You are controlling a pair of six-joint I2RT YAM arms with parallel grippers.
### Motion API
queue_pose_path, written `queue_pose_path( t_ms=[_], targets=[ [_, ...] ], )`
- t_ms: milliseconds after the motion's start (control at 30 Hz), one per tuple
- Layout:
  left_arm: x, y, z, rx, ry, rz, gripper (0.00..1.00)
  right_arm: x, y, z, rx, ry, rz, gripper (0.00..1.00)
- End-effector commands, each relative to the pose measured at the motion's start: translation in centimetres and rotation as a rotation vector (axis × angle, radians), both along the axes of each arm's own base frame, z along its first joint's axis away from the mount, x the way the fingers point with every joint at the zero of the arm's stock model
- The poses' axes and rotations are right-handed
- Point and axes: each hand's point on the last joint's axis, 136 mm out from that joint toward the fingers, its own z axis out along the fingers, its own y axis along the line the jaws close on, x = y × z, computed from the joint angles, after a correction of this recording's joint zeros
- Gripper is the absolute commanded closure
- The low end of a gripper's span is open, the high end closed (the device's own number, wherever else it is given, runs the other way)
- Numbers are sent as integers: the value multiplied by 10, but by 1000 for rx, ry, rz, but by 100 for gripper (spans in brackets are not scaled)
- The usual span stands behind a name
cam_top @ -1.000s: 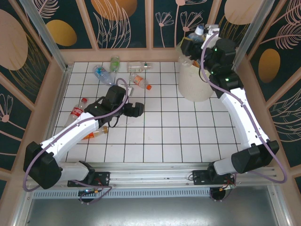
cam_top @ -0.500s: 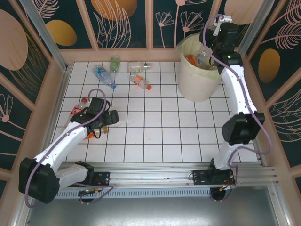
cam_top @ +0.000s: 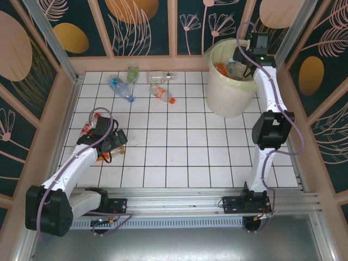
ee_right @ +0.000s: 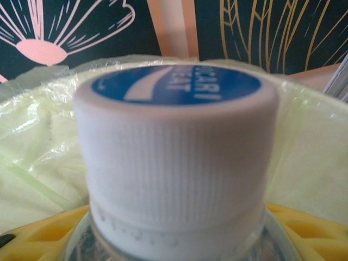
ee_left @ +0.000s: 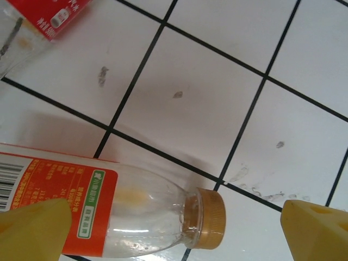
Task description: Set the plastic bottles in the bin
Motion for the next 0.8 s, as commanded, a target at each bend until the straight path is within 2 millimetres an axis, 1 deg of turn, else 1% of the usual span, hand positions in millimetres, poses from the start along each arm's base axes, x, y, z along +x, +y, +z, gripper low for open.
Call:
queue_pose_path(
  t_ms=[0, 67, 133, 267, 333, 500, 567, 667, 767],
  targets=[
    [5, 7, 10, -13, -60, 60, 1, -1, 0, -1, 27, 11, 8, 36],
    [9, 9, 16, -16, -83, 67, 1, -1, 0, 6, 30, -3, 11, 30],
    [14, 14, 19, -15, -99, 87, 1, -1, 1, 16, 31, -25, 12, 27],
    [29, 22, 23, -64, -144, 116, 1, -7, 6, 44, 30, -81, 23, 21],
    [37, 27, 25, -82, -155, 128, 1, -12, 14, 56, 31, -102, 45, 19],
    [58, 49, 37, -20, -174, 167, 1, -33, 47, 89, 18, -171, 120, 15],
    [64, 60, 41, 40, -168, 176, 1, -45, 65, 104, 18, -205, 165, 15],
    [66, 81, 47, 133, -164, 225, 1, -64, 92, 122, 29, -247, 232, 14],
    [65, 101, 40, 169, -131, 267, 1, -85, 119, 134, 60, -284, 315, 13]
  ],
)
